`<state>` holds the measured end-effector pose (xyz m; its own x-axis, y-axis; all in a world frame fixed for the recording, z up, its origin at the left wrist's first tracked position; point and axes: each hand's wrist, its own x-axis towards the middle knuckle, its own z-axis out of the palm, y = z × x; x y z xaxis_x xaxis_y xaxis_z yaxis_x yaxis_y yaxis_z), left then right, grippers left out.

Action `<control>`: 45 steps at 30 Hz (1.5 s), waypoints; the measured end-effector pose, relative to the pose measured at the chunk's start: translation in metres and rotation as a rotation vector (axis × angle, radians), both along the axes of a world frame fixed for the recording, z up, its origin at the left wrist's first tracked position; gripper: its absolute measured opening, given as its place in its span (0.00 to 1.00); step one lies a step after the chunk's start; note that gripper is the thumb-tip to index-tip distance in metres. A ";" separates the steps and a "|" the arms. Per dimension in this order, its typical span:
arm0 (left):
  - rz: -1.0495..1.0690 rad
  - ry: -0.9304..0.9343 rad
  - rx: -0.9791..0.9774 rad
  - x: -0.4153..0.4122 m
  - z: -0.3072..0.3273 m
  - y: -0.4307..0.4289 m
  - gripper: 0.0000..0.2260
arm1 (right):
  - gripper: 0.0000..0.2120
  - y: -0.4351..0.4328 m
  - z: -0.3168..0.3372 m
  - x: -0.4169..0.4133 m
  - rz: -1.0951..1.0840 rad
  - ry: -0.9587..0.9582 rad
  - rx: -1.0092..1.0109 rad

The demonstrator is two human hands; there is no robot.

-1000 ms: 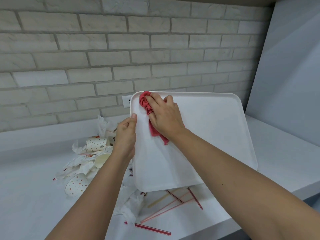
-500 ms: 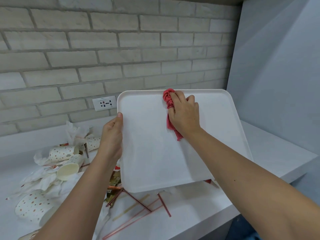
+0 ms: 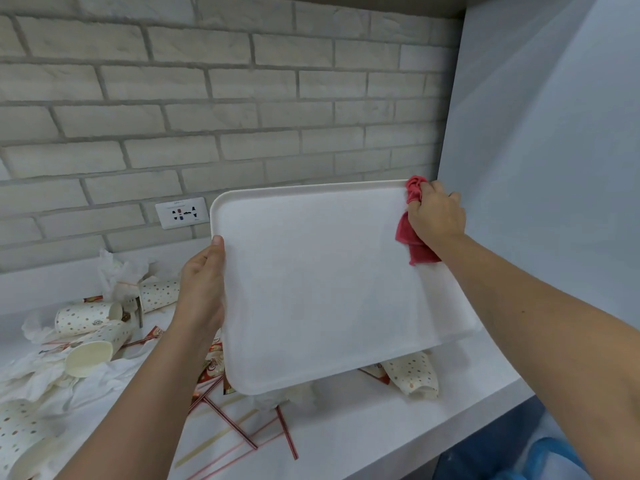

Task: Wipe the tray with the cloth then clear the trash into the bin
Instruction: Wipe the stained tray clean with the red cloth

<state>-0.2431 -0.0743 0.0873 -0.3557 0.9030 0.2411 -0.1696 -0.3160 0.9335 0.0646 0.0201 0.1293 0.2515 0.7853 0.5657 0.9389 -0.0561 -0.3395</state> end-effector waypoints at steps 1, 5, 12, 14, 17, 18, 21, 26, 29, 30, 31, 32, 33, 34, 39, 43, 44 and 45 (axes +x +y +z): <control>0.010 -0.004 0.005 0.002 0.000 0.001 0.15 | 0.17 0.001 0.000 0.002 0.005 0.008 -0.010; 0.027 -0.025 0.026 0.004 -0.003 0.002 0.14 | 0.18 -0.004 -0.008 0.010 0.012 -0.033 -0.039; 0.026 -0.022 0.017 0.023 -0.008 0.008 0.15 | 0.18 -0.023 -0.057 0.036 -0.023 -0.071 -0.094; 0.032 -0.030 0.002 0.030 -0.011 0.012 0.15 | 0.17 -0.028 -0.068 0.046 -0.022 -0.053 -0.116; 0.048 -0.053 -0.013 0.038 -0.012 0.017 0.15 | 0.14 -0.034 -0.079 0.057 -0.002 -0.038 -0.129; 0.053 -0.068 -0.015 0.041 -0.012 0.017 0.15 | 0.14 -0.036 -0.082 0.062 0.003 -0.049 -0.141; 0.059 -0.094 0.005 0.051 -0.012 0.018 0.15 | 0.13 -0.041 -0.090 0.076 0.027 -0.099 -0.232; 0.087 -0.142 0.042 0.066 -0.008 0.025 0.14 | 0.11 -0.049 -0.103 0.104 0.127 -0.058 -0.391; 0.092 -0.148 0.076 0.070 -0.007 0.032 0.15 | 0.12 -0.051 -0.106 0.115 0.204 0.003 -0.435; 0.096 -0.150 0.089 0.072 -0.007 0.035 0.16 | 0.13 -0.051 -0.106 0.118 0.224 0.020 -0.437; 0.096 -0.158 0.103 0.073 -0.007 0.037 0.16 | 0.15 -0.051 -0.107 0.120 0.240 0.026 -0.439; 0.095 -0.163 0.112 0.075 -0.007 0.038 0.17 | 0.15 -0.052 -0.109 0.122 0.255 0.022 -0.441; 0.089 -0.164 0.120 0.077 -0.006 0.040 0.18 | 0.16 -0.053 -0.110 0.122 0.270 0.012 -0.442; 0.078 -0.167 0.125 0.080 -0.006 0.041 0.19 | 0.16 -0.055 -0.111 0.121 0.284 0.000 -0.441; 0.058 -0.167 0.124 0.088 -0.007 0.048 0.16 | 0.15 -0.065 -0.116 0.101 0.365 -0.091 -0.434; 0.066 -0.153 0.132 0.095 -0.005 0.050 0.15 | 0.16 -0.078 -0.117 0.074 0.448 -0.120 -0.410; 0.069 -0.158 0.131 0.098 -0.004 0.050 0.15 | 0.15 -0.082 -0.117 0.067 0.472 -0.114 -0.404; 0.070 -0.163 0.131 0.100 -0.005 0.050 0.16 | 0.15 -0.086 -0.117 0.060 0.498 -0.107 -0.397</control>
